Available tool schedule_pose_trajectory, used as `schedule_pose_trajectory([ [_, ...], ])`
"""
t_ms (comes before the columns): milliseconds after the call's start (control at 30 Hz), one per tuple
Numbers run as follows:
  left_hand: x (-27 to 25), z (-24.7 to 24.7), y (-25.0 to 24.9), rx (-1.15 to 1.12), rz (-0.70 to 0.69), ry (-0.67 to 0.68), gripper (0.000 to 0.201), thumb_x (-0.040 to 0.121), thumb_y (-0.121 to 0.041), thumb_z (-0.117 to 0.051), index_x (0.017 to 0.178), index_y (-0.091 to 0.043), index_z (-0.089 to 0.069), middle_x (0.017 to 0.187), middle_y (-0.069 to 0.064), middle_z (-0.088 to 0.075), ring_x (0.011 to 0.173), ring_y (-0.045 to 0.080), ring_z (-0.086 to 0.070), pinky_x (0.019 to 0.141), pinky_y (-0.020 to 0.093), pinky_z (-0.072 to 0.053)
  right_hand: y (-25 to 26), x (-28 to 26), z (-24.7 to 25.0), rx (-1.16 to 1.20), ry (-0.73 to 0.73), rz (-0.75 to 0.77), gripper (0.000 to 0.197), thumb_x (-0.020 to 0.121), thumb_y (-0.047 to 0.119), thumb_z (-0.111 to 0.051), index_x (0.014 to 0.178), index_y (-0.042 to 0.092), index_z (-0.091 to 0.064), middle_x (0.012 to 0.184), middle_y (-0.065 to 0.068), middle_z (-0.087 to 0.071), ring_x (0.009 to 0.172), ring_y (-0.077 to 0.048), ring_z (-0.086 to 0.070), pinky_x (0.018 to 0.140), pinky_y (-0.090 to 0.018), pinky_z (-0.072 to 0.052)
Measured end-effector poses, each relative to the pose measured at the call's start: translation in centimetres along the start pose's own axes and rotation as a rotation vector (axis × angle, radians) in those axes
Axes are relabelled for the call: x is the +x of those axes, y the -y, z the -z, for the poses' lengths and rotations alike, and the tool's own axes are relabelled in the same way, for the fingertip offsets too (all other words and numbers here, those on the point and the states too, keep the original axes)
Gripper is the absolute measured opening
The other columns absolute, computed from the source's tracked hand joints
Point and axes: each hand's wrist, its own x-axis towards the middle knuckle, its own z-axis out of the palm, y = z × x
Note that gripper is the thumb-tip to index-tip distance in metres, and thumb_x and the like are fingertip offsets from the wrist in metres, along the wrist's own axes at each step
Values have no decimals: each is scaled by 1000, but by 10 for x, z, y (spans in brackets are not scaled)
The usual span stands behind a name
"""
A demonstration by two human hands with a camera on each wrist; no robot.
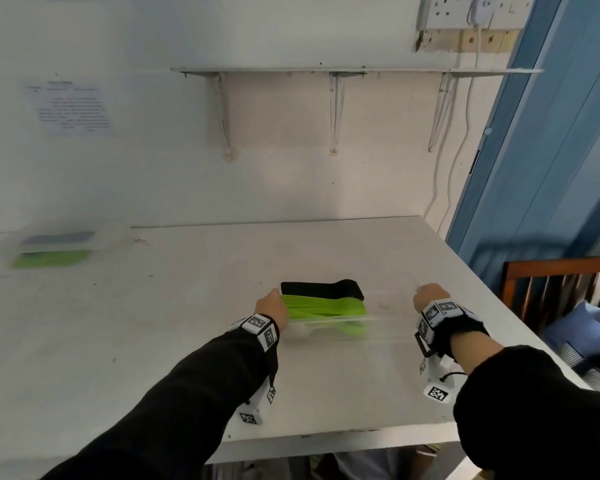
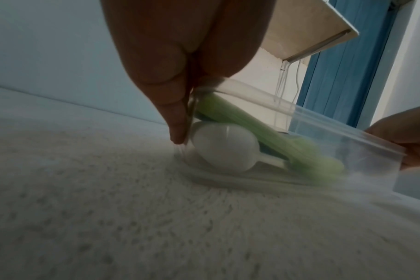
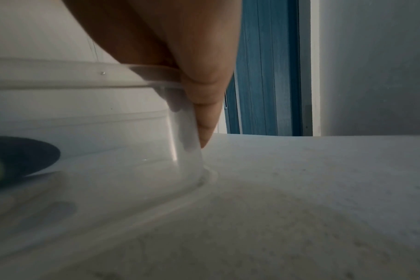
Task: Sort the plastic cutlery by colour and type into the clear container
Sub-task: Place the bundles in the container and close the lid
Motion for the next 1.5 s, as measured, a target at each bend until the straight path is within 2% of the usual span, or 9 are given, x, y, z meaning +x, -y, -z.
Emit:
schedule_pose_trajectory([
  [333,16,75,62,83,-13,-199,33,100,-9,-28,125,0,-49,125,23,-56,116,37,-51,90,34,-37,82,-38,-26,123,36,138,42,101,21,-37,110,-15,-57,111,-29,-61,109,-39,-58,83,-40,-46],
  [400,17,96,89,99,14,-214,35,100,-8,-29,127,-1,-49,126,22,-56,117,37,-51,92,34,-37,103,-51,-45,138,80,156,37,101,18,-37,97,-11,-59,92,-24,-60,111,-38,-58,74,-37,-41],
  [600,14,146,175,126,121,-216,38,100,-9,-30,134,-4,-48,133,20,-52,123,35,-48,98,32,-35,159,-96,-106,88,209,192,42,102,13,-31,65,1,-47,89,-17,-53,97,-31,-61,58,-29,-39],
  [667,12,155,197,107,141,-214,39,100,-9,-30,134,-4,-48,133,20,-52,122,35,-48,98,32,-35,171,-105,-124,119,234,159,28,100,10,-35,100,-4,-59,116,-20,-55,120,-30,-52,78,-30,-46],
  [733,10,161,215,102,160,-200,40,101,-10,-30,137,-5,-45,137,19,-50,125,34,-46,101,32,-34,180,-115,-139,122,264,121,36,97,8,-37,129,-5,-47,136,-20,-48,128,-30,-45,99,-31,-39],
  [967,8,166,247,80,172,-141,42,102,-13,-29,143,-7,-36,146,17,-40,133,33,-38,107,31,-28,194,-137,-164,52,236,135,35,97,8,-38,128,-5,-48,136,-21,-48,127,-31,-46,100,-31,-38],
  [1067,11,168,248,76,177,-116,42,102,-14,-29,142,-5,-37,145,18,-40,133,34,-39,107,31,-28,194,-138,-166,5,220,158,26,98,7,-38,103,-7,-59,129,-22,-54,120,-33,-52,96,-32,-42],
  [1233,8,170,218,69,184,-186,47,102,-24,-30,142,-1,-30,143,22,-40,129,36,-41,103,36,-33,185,-127,-153,41,183,177,41,101,18,-30,121,-10,-54,129,-24,-54,118,-35,-51,94,-31,-41],
  [1500,2,134,69,-193,-179,-206,46,99,-16,-39,143,-7,-36,148,10,-38,137,22,-36,109,21,-22,126,-67,-81,102,-44,248,40,102,18,-28,120,-4,-57,125,-21,-58,111,-34,-55,90,-32,-42],
])
